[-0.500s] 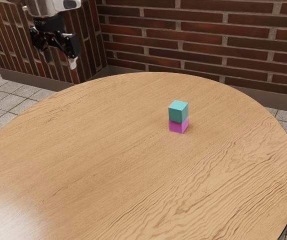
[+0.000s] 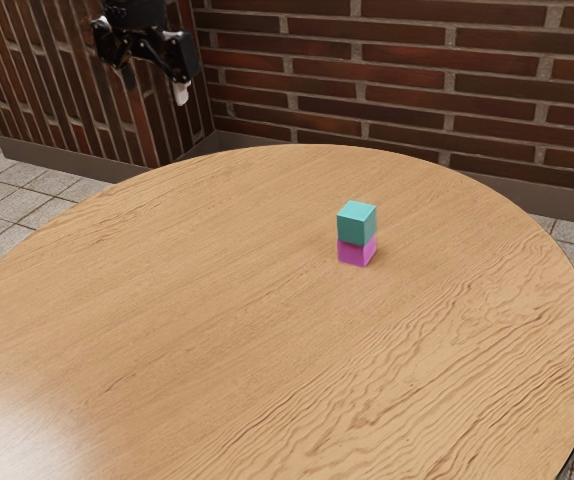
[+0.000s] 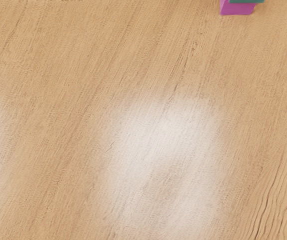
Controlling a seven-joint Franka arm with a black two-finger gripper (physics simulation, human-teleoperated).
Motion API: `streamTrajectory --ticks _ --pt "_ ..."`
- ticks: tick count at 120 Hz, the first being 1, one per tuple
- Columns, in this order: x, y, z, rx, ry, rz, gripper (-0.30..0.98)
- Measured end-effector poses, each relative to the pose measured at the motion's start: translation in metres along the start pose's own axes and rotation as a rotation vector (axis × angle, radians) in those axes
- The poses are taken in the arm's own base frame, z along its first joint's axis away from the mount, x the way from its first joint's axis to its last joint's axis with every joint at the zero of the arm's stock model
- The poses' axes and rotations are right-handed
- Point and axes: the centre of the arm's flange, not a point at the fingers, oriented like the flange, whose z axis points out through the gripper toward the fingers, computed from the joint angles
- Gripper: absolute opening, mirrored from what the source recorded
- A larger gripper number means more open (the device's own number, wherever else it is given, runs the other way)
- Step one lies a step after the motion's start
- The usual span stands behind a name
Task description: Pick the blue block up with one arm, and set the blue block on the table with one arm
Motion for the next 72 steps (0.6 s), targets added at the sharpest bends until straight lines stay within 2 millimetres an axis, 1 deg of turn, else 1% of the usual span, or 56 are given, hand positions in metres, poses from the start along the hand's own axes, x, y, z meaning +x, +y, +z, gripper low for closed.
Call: streamTrajectory --ticks 7,11,15,21,25,28,39,48,54,57,72 --pt "0.017 0.042 0.026 -0.008 -0.009 0.061 0.69" --pt "0.026 0.056 0.039 -0.021 -0.011 0.077 0.68" --pt "0.033 0.061 0.048 -0.031 -0.006 0.079 0.68" --pt "0.041 0.058 0.054 -0.041 0.008 0.068 0.68" --pt "0.049 0.055 0.063 -0.044 0.015 0.057 0.69" --pt "0.057 0.057 0.074 -0.045 0.021 0.055 0.69" --pt "0.108 0.086 0.14 -0.027 0.031 0.068 0.69" --pt "0.138 0.103 0.185 -0.028 0.041 0.073 0.69" --pt "0.152 0.115 0.214 -0.044 0.04 0.076 0.69" --pt "0.158 0.122 0.224 -0.054 0.046 0.079 0.69" --pt "0.17 0.154 0.252 -0.119 0.069 0.107 0.69"
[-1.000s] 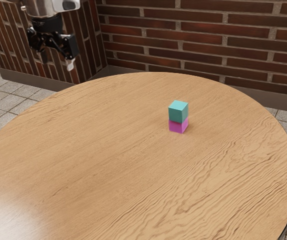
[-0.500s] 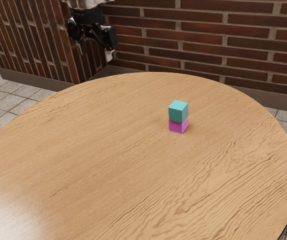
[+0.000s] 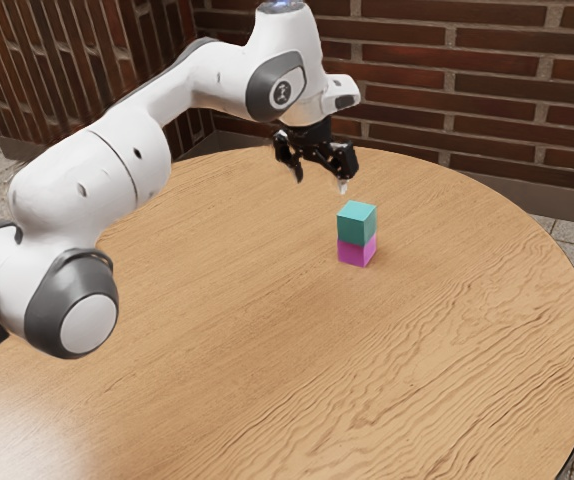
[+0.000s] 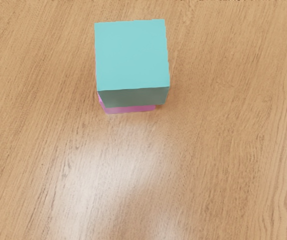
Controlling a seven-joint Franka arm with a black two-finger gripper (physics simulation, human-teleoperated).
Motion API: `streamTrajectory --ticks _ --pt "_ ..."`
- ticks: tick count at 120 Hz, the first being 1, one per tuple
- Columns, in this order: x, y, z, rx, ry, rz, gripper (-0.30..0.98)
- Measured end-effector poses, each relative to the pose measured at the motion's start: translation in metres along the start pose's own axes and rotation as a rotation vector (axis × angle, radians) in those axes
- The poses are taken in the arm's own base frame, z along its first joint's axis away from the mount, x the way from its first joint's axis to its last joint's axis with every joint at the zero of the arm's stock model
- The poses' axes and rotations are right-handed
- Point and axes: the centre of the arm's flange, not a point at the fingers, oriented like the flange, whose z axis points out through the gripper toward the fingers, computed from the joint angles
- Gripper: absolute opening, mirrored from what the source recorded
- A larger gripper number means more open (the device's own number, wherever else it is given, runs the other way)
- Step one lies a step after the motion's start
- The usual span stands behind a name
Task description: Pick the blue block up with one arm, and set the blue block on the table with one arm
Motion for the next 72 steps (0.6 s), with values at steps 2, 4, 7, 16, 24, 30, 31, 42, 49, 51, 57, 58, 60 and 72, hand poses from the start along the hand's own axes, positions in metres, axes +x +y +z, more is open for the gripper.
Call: streamTrajectory --ticks 2,4,7,16,24,30,31,42,49,51,57,58,60,72 --pt "0.001 0.003 0.005 -0.003 0.003 0.003 0.69" --pt "0.002 0.007 0.009 -0.005 0.005 0.006 0.69" --pt "0.004 0.013 0.018 -0.004 0.006 0.008 0.69" --pt "0.011 0.019 0.049 -0.007 0.024 0.007 0.69" --pt "0.016 0.018 0.078 -0.009 0.041 0.003 0.69" --pt "0.019 0.016 0.091 -0.009 0.055 -0.001 0.69" --pt "0.019 0.016 0.093 -0.009 0.058 -0.002 0.69" --pt "0.025 0.012 0.106 -0.013 0.103 -0.005 0.69" --pt "0.028 0.012 0.112 -0.02 0.141 -0.002 0.69" --pt "0.029 0.011 0.114 -0.02 0.15 -0.001 0.69" --pt "0.032 0.007 0.122 -0.022 0.179 -0.001 0.69" --pt "0.033 0.006 0.124 -0.023 0.183 -0.001 0.69" --pt "0.034 0.004 0.126 -0.023 0.192 -0.001 0.69" --pt "0.04 -0.011 0.126 -0.026 0.251 -0.001 0.69"
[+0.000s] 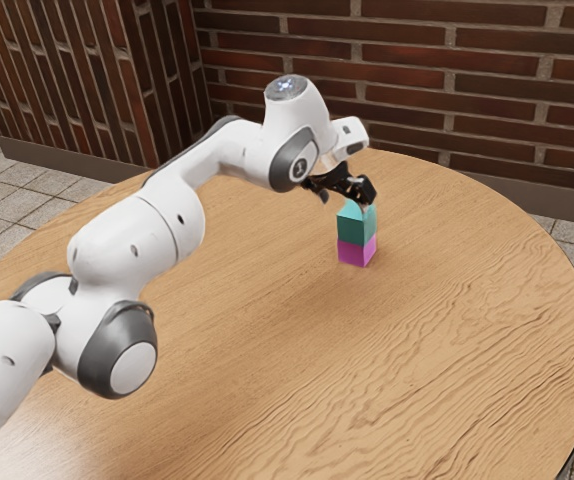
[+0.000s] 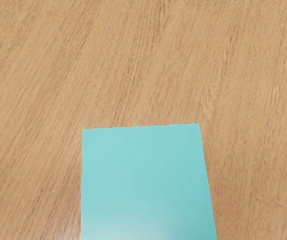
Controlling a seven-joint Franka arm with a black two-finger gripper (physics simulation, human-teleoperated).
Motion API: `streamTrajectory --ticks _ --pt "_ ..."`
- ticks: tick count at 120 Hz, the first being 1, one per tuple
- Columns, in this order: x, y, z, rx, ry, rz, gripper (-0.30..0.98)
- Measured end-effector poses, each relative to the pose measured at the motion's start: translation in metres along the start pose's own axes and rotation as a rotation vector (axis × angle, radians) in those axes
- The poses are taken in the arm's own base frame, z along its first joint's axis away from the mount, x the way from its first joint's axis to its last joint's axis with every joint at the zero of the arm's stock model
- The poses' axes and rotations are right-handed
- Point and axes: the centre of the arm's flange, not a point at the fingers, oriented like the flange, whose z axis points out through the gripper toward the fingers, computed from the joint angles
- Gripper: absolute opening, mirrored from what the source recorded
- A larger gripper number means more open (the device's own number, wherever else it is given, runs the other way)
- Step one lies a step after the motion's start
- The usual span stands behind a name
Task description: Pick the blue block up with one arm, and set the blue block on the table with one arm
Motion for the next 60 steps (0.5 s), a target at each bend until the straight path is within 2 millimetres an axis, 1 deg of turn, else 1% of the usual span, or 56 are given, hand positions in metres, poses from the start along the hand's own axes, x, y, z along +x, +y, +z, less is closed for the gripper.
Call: streamTrajectory --ticks 13,29,43,52,60 --pt "0.002 -0.002 0.004 -0.008 0.047 0.015 0.69" --pt "0.0 0.007 0.015 -0.029 0.075 0.039 0.69" --pt "-0.003 0.01 0.028 -0.042 0.09 0.053 0.69" --pt "-0.005 0.009 0.033 -0.042 0.095 0.062 0.69" --pt "-0.005 0.005 0.034 -0.038 0.101 0.066 0.69"
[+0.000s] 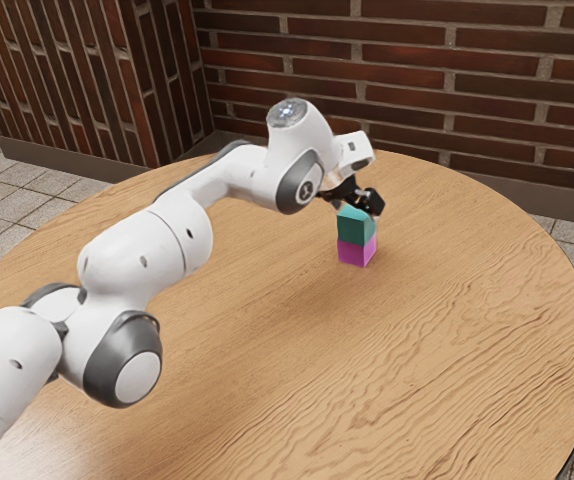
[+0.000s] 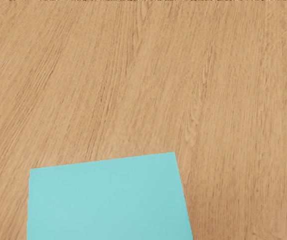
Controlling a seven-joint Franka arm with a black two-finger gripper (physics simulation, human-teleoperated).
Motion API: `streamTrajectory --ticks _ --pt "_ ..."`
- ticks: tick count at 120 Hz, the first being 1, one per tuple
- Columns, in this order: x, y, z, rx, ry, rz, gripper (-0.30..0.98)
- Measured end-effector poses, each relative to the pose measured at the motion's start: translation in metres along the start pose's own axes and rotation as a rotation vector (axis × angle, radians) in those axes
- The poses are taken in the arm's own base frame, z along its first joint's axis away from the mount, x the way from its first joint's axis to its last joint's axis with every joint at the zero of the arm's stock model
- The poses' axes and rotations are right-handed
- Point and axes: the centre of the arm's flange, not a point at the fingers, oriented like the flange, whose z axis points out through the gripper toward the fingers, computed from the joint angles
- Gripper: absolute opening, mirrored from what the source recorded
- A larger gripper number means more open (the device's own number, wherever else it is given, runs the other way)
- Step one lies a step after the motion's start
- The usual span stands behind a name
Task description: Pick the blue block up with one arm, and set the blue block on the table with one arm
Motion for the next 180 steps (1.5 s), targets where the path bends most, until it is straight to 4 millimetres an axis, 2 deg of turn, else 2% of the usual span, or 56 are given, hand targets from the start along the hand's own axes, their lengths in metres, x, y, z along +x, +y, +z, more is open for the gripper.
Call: streamTrajectory --ticks 27,43,71,121,140,152,167,180 --pt "-0.004 -0.008 0.008 0.006 0.002 0.013 0.69" --pt "-0.005 -0.009 0.01 0.005 0.002 0.021 0.69" --pt "-0.013 -0.009 0.025 0.003 -0.012 0.03 0.68" --pt "-0.013 -0.012 0.025 0.007 -0.009 0.03 0.35" --pt "-0.01 -0.013 0.02 0.017 -0.004 0.026 0.27" --pt "-0.006 -0.014 0.013 0.024 0.001 0.024 0.28" --pt "0.0 0.002 0.001 0.018 0.013 0.037 0.3" --pt "-0.002 0.044 0.001 -0.014 0.015 0.072 0.29"
